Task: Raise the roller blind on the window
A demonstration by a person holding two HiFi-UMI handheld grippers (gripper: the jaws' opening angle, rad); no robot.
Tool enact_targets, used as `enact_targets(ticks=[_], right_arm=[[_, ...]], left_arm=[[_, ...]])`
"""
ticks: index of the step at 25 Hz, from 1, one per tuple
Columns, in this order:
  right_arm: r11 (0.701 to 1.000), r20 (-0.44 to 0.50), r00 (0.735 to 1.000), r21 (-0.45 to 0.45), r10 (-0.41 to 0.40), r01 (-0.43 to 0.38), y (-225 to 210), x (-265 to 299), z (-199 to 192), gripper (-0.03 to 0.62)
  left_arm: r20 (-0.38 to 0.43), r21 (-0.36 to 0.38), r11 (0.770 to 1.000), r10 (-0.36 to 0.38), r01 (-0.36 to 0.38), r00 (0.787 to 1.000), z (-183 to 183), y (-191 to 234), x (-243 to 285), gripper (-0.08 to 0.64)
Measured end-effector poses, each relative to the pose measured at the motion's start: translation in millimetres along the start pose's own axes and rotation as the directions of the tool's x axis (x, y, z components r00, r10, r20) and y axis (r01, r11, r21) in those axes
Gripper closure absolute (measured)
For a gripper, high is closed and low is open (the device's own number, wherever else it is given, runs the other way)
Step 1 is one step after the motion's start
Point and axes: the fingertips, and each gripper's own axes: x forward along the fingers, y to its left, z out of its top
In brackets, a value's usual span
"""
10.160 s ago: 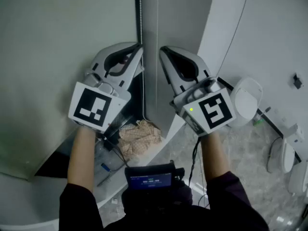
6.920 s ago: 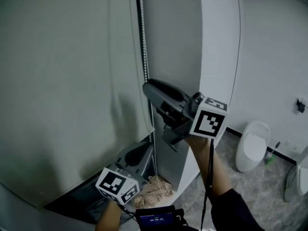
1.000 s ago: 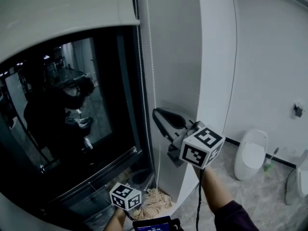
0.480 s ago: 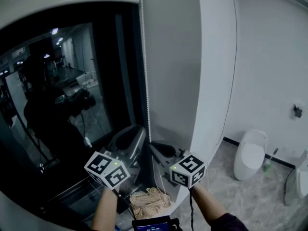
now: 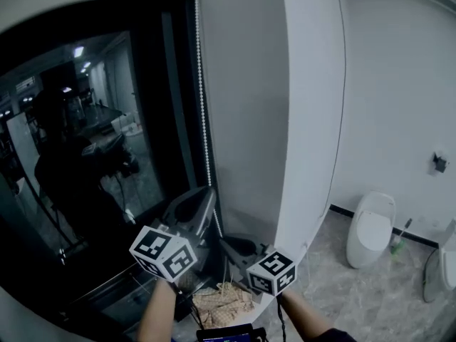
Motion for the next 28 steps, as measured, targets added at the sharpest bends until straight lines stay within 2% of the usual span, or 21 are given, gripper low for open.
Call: enact_targets(ticks=[2,3,6,10,13,18,22,28], right_arm=[[0.998,-0.019,0.999,-0.042,-0.049,0.048,-8,-5,4,0.574],[0.998,-0.006,0.998,-0.03,-0.055,0.055,-11,-9,11,0.574],[0.998,0.119,0.992,0.066,-0.032,0.024,-20,-21,42,0.572],[0.996,0.223,0.974,0.084,-0.026,0.008,-32,-38,83,0.572],[0.997,0.255,0.967,0.08,-0.02,0.0,-31,-43,101,0.572],[0.997,0.259,0.966,0.074,-0.016,-0.003,-28,-45,104,0.572],[0.999,0.268,0.963,0.038,-0.019,0.009,-24,-51,111,0.572],[1.0,0.291,0.957,-0.002,-0.005,0.005,-13,-56,131,0.572]], left_arm=[[0.004,-0.008,1.0,0.014,-0.014,1.0,-9,4,-8,0.548],[-0.004,-0.015,1.0,0.016,-0.016,1.0,-16,5,-12,0.548],[-0.057,-0.019,0.999,0.028,-0.03,0.998,-48,7,-18,0.548],[-0.13,-0.039,0.998,0.039,-0.044,0.991,-88,9,-19,0.548],[-0.166,-0.035,0.998,0.047,-0.053,0.985,-103,9,-22,0.548],[-0.221,-0.038,0.998,0.047,-0.057,0.974,-130,3,-29,0.548],[-0.189,-0.024,0.998,0.046,-0.052,0.981,-116,0,-36,0.547],[-0.031,0.04,0.994,0.107,-0.106,0.994,-35,5,-59,0.546]])
